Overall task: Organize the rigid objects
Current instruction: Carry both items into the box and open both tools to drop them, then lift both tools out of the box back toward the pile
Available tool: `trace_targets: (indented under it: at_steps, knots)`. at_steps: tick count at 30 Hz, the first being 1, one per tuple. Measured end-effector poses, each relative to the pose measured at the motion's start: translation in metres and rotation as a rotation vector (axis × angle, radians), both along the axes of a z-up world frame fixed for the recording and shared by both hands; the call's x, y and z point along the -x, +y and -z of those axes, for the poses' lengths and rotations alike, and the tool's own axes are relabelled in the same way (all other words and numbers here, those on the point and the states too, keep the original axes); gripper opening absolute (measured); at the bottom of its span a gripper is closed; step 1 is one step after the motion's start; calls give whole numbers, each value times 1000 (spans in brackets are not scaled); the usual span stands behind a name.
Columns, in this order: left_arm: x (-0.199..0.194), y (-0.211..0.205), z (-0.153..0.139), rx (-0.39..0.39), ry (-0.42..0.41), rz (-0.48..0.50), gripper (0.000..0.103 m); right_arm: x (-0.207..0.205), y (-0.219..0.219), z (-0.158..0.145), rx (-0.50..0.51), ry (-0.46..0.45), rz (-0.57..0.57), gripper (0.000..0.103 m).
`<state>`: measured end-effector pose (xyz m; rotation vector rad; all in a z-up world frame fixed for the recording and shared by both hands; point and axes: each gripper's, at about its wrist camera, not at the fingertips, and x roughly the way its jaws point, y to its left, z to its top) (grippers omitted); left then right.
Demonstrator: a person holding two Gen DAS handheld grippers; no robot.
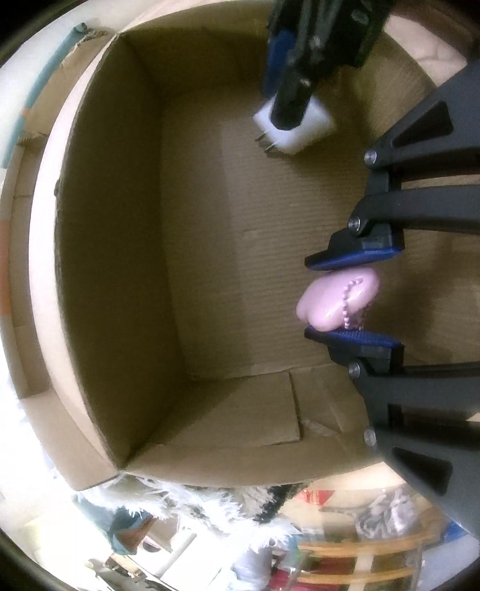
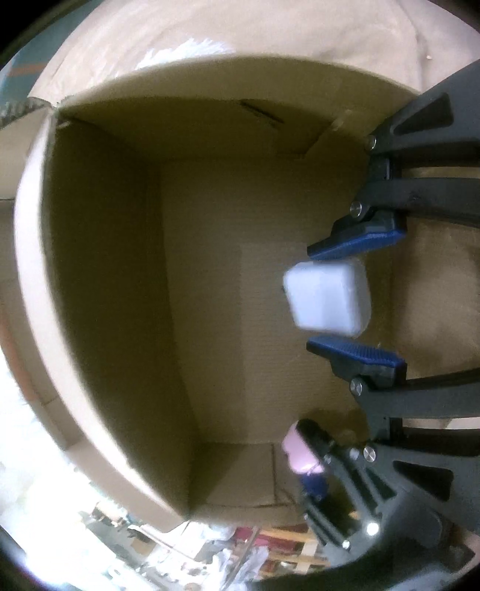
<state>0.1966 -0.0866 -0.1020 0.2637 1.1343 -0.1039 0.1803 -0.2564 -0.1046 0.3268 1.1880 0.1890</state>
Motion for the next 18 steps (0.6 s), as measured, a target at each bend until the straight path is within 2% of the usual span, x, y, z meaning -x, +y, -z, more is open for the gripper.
trace_targets:
  at_steps: [1,3,6,7,8,10,12,18]
  knots:
    - [0,0,1,3,0,-2,27,0,-2,-2,-12,-7,2,57]
    - [0,1,0,4,6,3,28,1,-6,-5,-46,-20,4,65]
    - [0,5,-4,29,11,6,38,2,-7,-11,-67,-47,1,75]
    - [3,6,-7,35,12,13,45,3,-7,-14,-72,-60,-4,81]
    - [6,2,-11,24,5,24,56,2,-6,-19,-78,-72,-9,84]
    - [12,-5,-15,-17,-34,25,73,4,1,-27,-89,-97,-28,97]
    - [16,-7,-20,-36,-69,25,74,6,7,-33,-85,-111,-51,103]
    - [15,-2,-23,-30,-59,0,74,8,12,-38,-87,-137,-59,103]
